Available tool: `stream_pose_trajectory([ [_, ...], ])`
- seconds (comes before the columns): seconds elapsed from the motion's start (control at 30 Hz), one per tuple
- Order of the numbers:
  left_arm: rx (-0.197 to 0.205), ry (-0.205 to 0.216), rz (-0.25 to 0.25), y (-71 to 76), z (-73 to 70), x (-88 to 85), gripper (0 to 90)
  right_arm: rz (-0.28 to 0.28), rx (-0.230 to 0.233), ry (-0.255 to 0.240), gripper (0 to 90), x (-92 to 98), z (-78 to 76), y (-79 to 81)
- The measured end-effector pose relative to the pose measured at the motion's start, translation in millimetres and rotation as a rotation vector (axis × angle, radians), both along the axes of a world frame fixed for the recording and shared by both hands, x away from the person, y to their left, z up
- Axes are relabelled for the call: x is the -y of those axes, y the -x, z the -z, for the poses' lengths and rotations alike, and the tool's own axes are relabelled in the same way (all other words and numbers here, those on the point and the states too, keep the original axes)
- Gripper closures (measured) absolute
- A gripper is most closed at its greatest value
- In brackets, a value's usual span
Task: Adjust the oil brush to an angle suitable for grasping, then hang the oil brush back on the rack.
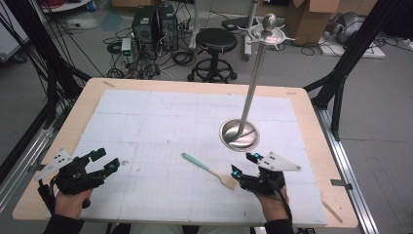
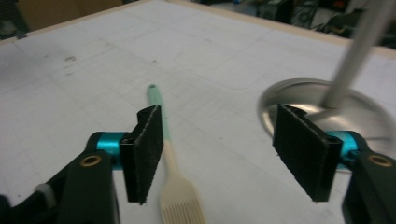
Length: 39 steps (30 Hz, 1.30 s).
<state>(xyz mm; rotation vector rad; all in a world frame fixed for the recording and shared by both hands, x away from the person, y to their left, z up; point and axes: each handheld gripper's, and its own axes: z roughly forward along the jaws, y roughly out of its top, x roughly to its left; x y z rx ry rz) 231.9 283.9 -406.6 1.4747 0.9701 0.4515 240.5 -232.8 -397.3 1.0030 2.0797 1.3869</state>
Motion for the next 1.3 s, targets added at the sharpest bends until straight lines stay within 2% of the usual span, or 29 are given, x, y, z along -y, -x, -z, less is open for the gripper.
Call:
stream_pose_trajectory([
  [0.1,0.012,0.004,0.020,1.4,-1.1,4.5,23.5,0.023,0.026,-0.012,25.0,13.9,-2.6,8.5],
  [0.17,0.017,-0.005,0.027,1.9,-0.9,7.4,23.4,0.053,0.052,-0.051,18.9,30.6,-4.6,18.2],
  [0.27,0.016,-0.019,0.032,2.3,-0.5,10.1,23.5,0.076,0.062,-0.067,16.7,39.3,-4.3,22.3],
  [0.4,0.018,-0.010,0.028,3.5,-0.4,9.1,23.4,0.098,0.080,-0.083,16.5,44.9,-5.0,21.4],
  [0.6,0.018,-0.013,-0.006,6.5,-0.2,3.6,23.9,0.072,0.067,-0.042,16.5,34.8,-2.1,16.2],
  [0.67,0.019,-0.009,-0.009,6.4,0.0,3.6,24.0,0.061,0.065,-0.042,16.5,31.6,-2.1,15.8],
  [0.87,0.010,-0.017,0.004,3.1,1.5,5.0,24.1,0.030,0.057,-0.031,16.5,22.2,-1.8,13.2],
  [1.1,0.004,0.001,0.012,1.6,3.1,4.2,24.3,-0.019,0.039,0.000,18.0,2.2,-0.2,6.8],
  [1.3,-0.003,-0.007,0.022,3.4,4.3,5.6,24.3,-0.071,-0.008,0.043,18.8,-14.0,6.0,-4.2],
])
